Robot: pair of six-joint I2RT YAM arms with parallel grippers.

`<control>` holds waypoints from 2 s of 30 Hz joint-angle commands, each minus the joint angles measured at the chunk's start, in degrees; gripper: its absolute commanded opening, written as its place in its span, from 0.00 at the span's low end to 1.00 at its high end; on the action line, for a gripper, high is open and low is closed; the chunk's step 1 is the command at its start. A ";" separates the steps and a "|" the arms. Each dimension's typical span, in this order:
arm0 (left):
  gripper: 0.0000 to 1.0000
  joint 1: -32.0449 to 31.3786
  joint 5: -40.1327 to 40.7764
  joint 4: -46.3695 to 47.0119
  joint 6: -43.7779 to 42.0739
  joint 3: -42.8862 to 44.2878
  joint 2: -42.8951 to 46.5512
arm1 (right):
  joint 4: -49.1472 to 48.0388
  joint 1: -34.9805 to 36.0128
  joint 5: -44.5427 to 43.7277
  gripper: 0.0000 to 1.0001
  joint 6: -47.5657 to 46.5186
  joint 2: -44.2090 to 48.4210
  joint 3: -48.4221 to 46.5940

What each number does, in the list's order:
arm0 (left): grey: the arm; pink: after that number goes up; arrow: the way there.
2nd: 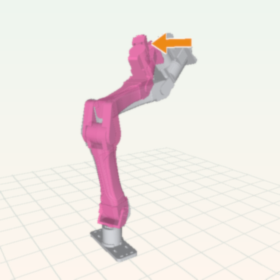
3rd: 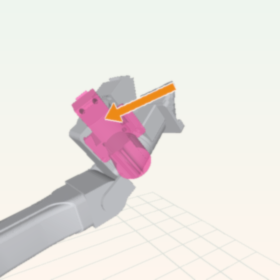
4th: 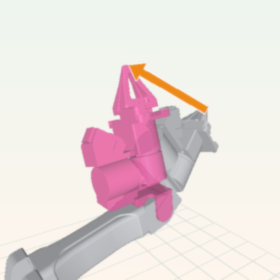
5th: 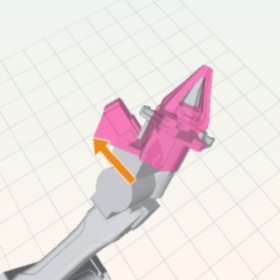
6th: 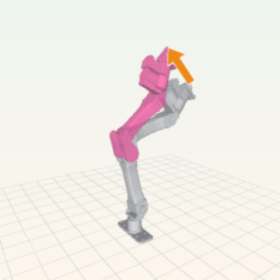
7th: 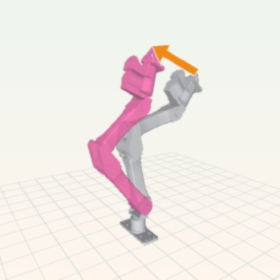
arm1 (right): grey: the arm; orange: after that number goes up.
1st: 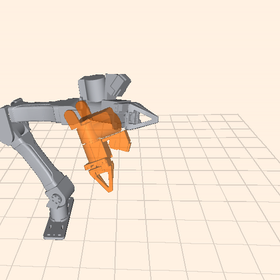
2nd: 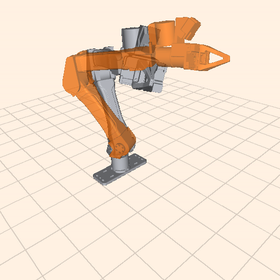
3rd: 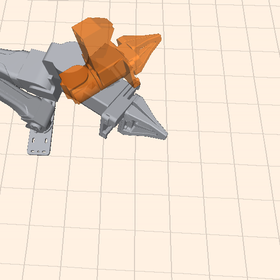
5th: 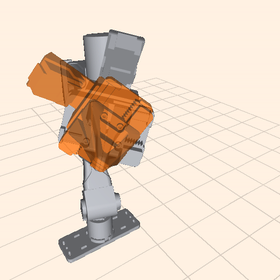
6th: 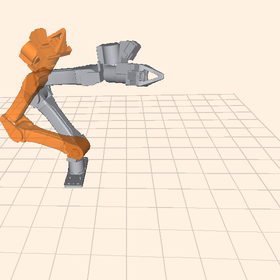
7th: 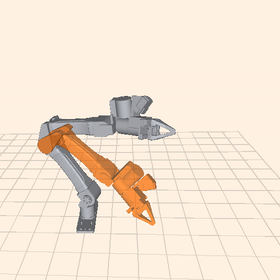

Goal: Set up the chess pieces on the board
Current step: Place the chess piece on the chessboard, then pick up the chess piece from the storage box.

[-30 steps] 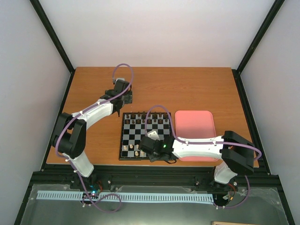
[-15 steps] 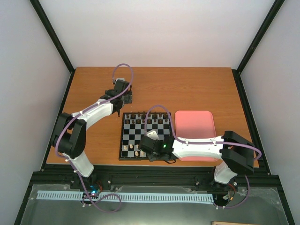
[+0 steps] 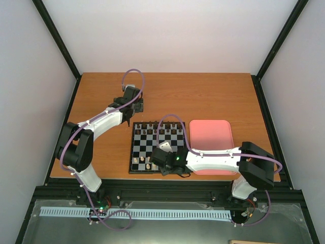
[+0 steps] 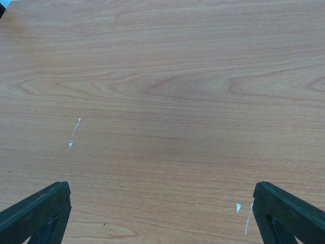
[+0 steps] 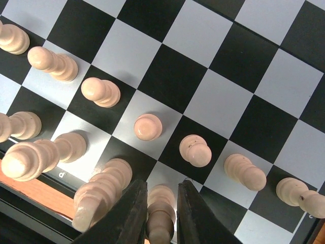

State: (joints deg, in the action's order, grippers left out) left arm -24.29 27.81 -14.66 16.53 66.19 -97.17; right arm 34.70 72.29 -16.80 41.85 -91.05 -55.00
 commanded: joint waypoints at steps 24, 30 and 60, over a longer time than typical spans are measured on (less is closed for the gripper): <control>1.00 -0.40 0.06 -0.04 -0.80 2.36 0.04 | 13.67 1.02 -11.97 0.66 3.31 12.42 -3.29; 1.00 -0.43 -0.15 -0.10 -0.82 2.36 -0.03 | 16.45 -1.03 -13.46 1.00 5.02 14.39 -1.92; 1.00 -0.40 -5.02 0.64 -0.61 3.52 -1.68 | 18.96 -51.72 -1.52 0.60 9.23 29.33 16.51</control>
State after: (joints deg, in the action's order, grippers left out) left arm -24.29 23.44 -14.61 16.53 67.48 -98.21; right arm 56.73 23.79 -19.49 51.66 -62.30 -39.48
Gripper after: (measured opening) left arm 0.998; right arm 0.609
